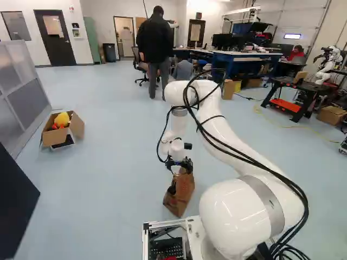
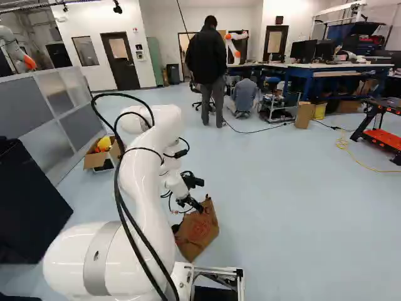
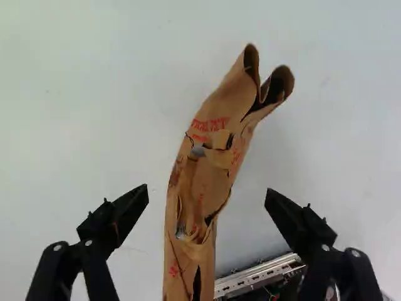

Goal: Pick up the grocery bag from the ground

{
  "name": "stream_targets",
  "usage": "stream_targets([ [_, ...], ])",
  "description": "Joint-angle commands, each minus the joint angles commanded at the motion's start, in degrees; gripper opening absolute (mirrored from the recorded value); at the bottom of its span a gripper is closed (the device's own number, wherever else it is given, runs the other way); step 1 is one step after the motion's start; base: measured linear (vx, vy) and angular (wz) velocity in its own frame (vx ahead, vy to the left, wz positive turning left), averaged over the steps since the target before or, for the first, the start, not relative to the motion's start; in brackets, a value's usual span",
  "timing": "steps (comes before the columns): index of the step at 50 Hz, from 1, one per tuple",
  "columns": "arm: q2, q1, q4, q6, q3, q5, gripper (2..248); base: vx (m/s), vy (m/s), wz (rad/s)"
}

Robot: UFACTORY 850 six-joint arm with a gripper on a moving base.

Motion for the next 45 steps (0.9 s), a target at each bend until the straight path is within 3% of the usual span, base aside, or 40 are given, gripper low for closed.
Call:
stream_targets([
  [11,-3.59,0.00,0.72,0.00,-3.06,-2.25,247,0.000,0.000,0.000],
  [34,-4.10,0.00,0.78,0.00,-3.50,-2.43,247,0.000,0.000,0.000],
  [35,-4.10,0.00,0.78,0.00,-3.50,-2.43,225,0.000,0.000,0.000],
  [39,-4.10,0.00,0.78,0.00,-3.50,-2.43,225,0.000,0.000,0.000],
  [40,-4.10,0.00,0.78,0.00,-3.50,-2.43,185,0.000,0.000,0.000],
  [44,-4.10,0.00,0.78,0.00,-3.50,-2.43,185,0.000,0.000,0.000],
  [45,-4.10,0.00,0.78,0.00,-3.50,-2.43,147,0.000,0.000,0.000],
])
